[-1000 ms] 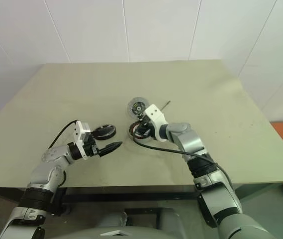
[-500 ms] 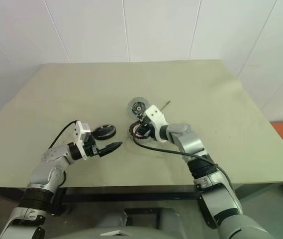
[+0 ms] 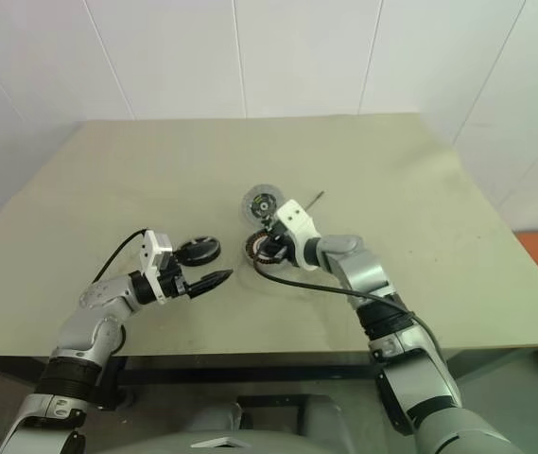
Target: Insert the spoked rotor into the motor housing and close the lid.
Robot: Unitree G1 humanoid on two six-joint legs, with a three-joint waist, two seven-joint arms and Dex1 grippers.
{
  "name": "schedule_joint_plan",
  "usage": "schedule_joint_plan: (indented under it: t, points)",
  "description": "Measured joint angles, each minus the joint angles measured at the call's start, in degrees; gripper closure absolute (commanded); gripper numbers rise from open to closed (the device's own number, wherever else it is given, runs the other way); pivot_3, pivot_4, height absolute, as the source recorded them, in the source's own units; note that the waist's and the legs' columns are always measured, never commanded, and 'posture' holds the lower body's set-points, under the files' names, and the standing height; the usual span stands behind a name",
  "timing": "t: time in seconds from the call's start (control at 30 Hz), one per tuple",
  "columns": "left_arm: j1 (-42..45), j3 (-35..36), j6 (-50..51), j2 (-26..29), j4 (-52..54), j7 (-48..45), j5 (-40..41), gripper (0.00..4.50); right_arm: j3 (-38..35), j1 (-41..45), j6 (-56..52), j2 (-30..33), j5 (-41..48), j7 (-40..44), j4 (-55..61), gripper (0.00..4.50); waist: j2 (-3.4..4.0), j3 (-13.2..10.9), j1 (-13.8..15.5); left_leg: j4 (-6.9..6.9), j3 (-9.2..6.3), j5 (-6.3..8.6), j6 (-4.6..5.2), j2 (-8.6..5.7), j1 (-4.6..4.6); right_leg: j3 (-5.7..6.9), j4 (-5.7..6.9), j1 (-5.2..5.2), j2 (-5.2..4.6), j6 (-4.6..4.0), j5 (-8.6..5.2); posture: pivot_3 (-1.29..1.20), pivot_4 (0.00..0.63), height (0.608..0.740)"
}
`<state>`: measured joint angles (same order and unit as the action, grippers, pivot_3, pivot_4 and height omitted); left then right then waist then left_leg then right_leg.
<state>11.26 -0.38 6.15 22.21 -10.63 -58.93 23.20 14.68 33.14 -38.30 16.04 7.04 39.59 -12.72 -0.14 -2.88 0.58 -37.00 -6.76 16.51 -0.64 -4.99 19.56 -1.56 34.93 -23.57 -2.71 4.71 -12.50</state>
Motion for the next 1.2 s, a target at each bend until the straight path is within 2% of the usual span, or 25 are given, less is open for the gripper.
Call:
schedule_joint_plan:
  t: [1.2]
  points:
    - [-0.42,-0.03,0.02,0.01,0.0,0.0,0.0,0.0,-0.27,-0.51,0.46,-0.76,0.05,-0.74,0.04,3.81,0.0,0.0,-0.01,0.0,0.0,0.0,0.0,0.0,0.0,0.0,-0.01,0.01,0.0,0.0,-0.01,0.0,0.0,0.74]
